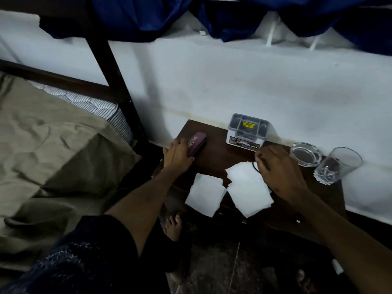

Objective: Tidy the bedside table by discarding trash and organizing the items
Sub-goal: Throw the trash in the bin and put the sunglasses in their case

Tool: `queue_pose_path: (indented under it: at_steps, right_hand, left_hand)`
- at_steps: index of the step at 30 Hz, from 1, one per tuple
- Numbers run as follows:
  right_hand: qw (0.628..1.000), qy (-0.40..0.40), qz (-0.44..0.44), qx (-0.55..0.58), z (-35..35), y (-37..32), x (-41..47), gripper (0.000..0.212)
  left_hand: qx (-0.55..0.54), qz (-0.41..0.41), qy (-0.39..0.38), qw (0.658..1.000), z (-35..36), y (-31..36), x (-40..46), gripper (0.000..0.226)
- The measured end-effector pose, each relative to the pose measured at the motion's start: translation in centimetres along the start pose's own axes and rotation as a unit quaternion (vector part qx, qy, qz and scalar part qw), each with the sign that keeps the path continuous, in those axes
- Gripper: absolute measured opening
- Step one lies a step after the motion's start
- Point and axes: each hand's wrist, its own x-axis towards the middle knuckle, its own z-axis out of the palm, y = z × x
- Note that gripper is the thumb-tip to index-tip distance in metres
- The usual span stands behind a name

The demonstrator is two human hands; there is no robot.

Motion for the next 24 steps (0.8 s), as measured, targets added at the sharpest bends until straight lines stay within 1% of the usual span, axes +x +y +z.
queue_pose_path:
  at_steps: [3, 5, 6, 8, 10, 12, 14, 19, 21, 22, 24]
  right_hand:
    - [0.999, 0.014, -0.010, 0.031, 0.6, -0.8, 0.3, 0.007]
    - [0.998, 0.029, -0.003, 0.052, 0.5, -0.8, 0.3, 0.010]
    - [0.997, 0.033, 0.001, 0.065, 0.4, -0.8, 0.3, 0.015]
    - [0.995, 0.026, -0.006, 0.096, -0.1, -1.1, 0.5, 0.033]
    - [0.991, -0.008, -0.018, 0.132, -0.6, -1.5, 1.1, 0.052]
    - [0.985, -0.060, -0.015, 0.159, -1.2, -1.8, 1.8, 0.062]
    - [0.978, -0.094, -0.009, 0.187, -1.7, -1.8, 2.1, 0.060]
    - [0.944, -0.119, 0.045, 0.303, -2.8, -1.0, 1.8, 0.037]
    - [0.924, -0.123, 0.077, 0.353, -3.0, -0.5, 1.8, 0.030]
    - [0.913, -0.113, 0.093, 0.381, -3.1, -0.2, 1.8, 0.027]
    - [0.876, -0.102, 0.117, 0.457, -3.3, 0.1, 1.6, 0.025]
  left_hand:
    - [-0.138, -0.016, 0.013, 0.990, -0.9, 0.2, -0.3, 0.055]
    - [-0.234, 0.009, -0.004, 0.972, -2.4, 0.8, -0.8, 0.040]
    - [-0.267, 0.039, -0.024, 0.963, -3.3, 1.5, -1.3, 0.033]
    - [-0.316, 0.092, -0.080, 0.941, -4.6, 3.2, -2.5, 0.025]
    - [-0.353, 0.127, -0.133, 0.917, -5.1, 4.8, -3.9, 0.024]
    - [-0.401, 0.142, -0.173, 0.888, -5.0, 6.3, -5.0, 0.028]
    - [-0.455, 0.143, -0.193, 0.858, -4.9, 7.6, -5.8, 0.032]
    - [-0.540, 0.111, -0.210, 0.808, -4.0, 9.4, -5.7, 0.043]
    - [-0.589, 0.084, -0.201, 0.779, -3.8, 10.0, -5.3, 0.046]
    - [-0.615, 0.071, -0.199, 0.760, -3.8, 10.3, -5.1, 0.045]
    - [-0.658, 0.052, -0.203, 0.723, -3.8, 10.8, -4.6, 0.037]
